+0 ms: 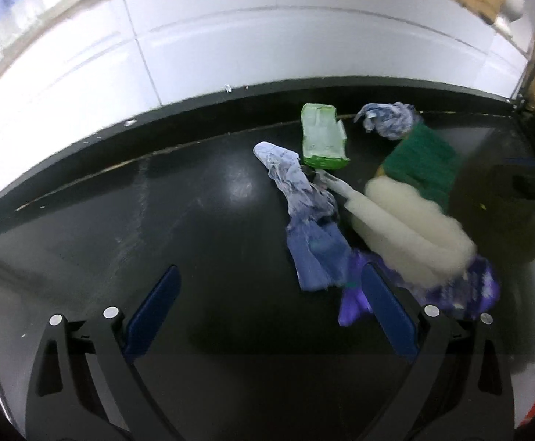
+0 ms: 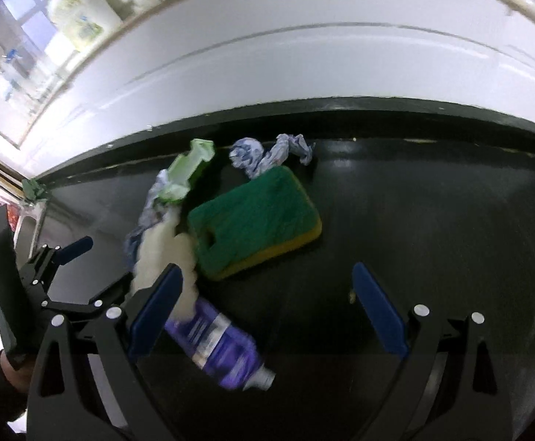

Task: Collect trash
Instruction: 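Grasp the blue cloth with the left tool while the right tool grasps the green-yellow sponge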

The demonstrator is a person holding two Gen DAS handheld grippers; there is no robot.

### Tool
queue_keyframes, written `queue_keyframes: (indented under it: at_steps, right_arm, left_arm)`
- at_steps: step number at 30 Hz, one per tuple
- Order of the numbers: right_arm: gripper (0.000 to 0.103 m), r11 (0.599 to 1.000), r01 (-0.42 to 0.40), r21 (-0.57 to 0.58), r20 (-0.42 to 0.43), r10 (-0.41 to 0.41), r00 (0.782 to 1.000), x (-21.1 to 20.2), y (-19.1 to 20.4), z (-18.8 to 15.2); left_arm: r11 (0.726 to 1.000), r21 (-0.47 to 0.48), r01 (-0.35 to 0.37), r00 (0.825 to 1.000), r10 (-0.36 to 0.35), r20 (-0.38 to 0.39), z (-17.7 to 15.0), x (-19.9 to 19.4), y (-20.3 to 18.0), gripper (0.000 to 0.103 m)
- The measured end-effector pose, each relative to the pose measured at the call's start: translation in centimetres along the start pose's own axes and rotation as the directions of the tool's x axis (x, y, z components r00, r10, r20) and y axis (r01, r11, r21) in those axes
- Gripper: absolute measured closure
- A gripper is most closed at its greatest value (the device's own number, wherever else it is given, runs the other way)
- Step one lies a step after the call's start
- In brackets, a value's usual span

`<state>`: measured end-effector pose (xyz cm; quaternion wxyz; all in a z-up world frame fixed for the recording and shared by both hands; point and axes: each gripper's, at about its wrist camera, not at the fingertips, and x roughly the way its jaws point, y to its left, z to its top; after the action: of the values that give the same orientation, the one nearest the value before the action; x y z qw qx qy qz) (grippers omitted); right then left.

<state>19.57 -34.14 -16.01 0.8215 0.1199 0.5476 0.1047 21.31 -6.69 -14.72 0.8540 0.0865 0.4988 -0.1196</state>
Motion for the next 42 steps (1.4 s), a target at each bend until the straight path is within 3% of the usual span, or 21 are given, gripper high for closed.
queue_keyframes:
  at_steps: [4,8,9,11,13,19,20,24,29,42]
  right_arm:
    - [0.013,1.0,-0.007,-0.031,-0.041,0.006,0.999,3.2,-0.4,1.6]
    - [0.014,0.998,-0.032,-0.058,-0.073,0.028,0.997,5.1,-0.1,2.2]
    - [0.016,0.997,-0.034,-0.067,-0.078,0.029,0.997,5.5,-0.1,2.2]
    - [0.019,0.996,-0.032,-0.087,-0.086,0.024,0.996,6.0,0.1,2.1]
    - [0.024,0.993,-0.032,-0.113,-0.075,0.023,0.997,6.1,0.5,1.9]
    - [0.049,0.994,-0.04,-0.102,-0.053,0.035,0.998,5.4,0.8,1.0]
    - [0.059,0.995,-0.038,-0.088,-0.041,0.035,0.999,4.9,0.7,0.9]
    - [0.078,0.998,-0.067,-0.019,-0.026,0.066,0.997,3.3,0.3,0.5]
    - [0.082,0.998,-0.063,0.026,0.036,0.062,0.997,0.3,0.7,-0.8]
    - [0.083,0.999,-0.018,0.037,0.157,0.012,0.988,-7.8,1.2,-4.5]
  left_arm:
    - [1.0,0.004,0.014,1.0,-0.014,-0.009,1.1,1.8,0.1,0.014]
    - [0.999,0.028,0.032,0.999,-0.031,-0.022,2.0,3.1,-0.2,0.044]
    - [0.999,0.035,0.023,1.0,-0.023,-0.011,2.1,3.2,-0.2,0.046]
    - [0.999,0.043,0.028,1.0,-0.028,-0.001,2.3,3.2,-0.3,0.068]
    - [0.999,0.044,0.02,1.0,-0.02,-0.002,2.5,3.2,-0.2,0.077]
    - [1.0,0.017,0.013,1.0,-0.013,0.005,2.1,1.6,1.1,0.078]
    - [1.0,0.013,0.01,1.0,-0.011,0.01,1.9,1.0,1.3,0.078]
    - [1.0,-0.001,-0.006,1.0,0.006,0.029,0.8,-1.5,2.3,0.078]
    - [1.0,-0.014,-0.023,0.998,0.023,0.056,-1.4,-4.7,3.3,0.078]
    - [0.997,-0.059,-0.04,0.993,0.046,0.109,-7.6,-11.8,4.0,0.078]
